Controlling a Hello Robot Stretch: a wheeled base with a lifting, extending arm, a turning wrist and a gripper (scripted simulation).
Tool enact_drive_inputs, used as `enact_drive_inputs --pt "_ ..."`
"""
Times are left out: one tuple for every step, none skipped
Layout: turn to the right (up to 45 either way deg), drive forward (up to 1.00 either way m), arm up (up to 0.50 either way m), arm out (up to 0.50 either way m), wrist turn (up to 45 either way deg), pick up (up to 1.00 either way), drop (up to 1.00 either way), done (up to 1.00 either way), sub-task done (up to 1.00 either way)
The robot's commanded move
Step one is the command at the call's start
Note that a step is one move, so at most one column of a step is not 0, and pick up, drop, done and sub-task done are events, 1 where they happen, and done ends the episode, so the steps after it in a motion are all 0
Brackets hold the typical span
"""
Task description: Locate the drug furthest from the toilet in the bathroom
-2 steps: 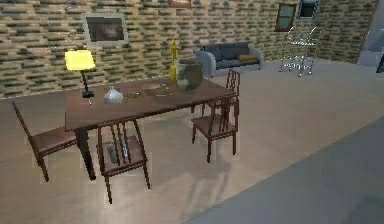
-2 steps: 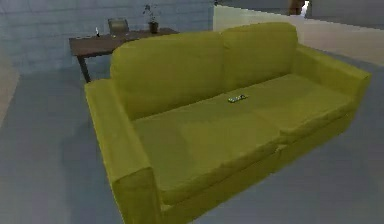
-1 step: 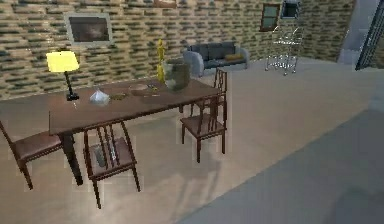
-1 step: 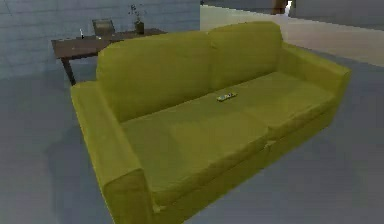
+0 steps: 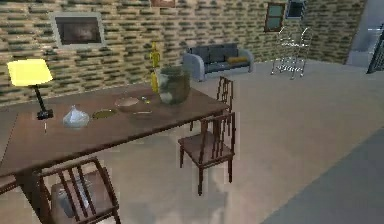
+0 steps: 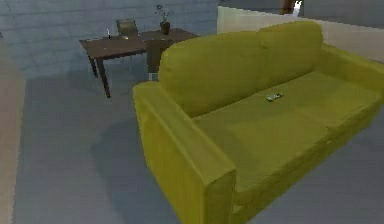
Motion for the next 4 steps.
enact_drive_inputs --pt "36.0 0.0 0.0 0.0 0.0 0.0 0.0 0.0 0.0" --pt "3.0 0.0 0.0 0.0 0.0 0.0 0.0 0.0 0.0" --pt "-42.0 0.0 0.0 0.0 0.0 0.0 0.0 0.0 0.0" --pt "0.0 0.3 0.0 0.0 0.0 0.0 0.0 0.0 0.0"
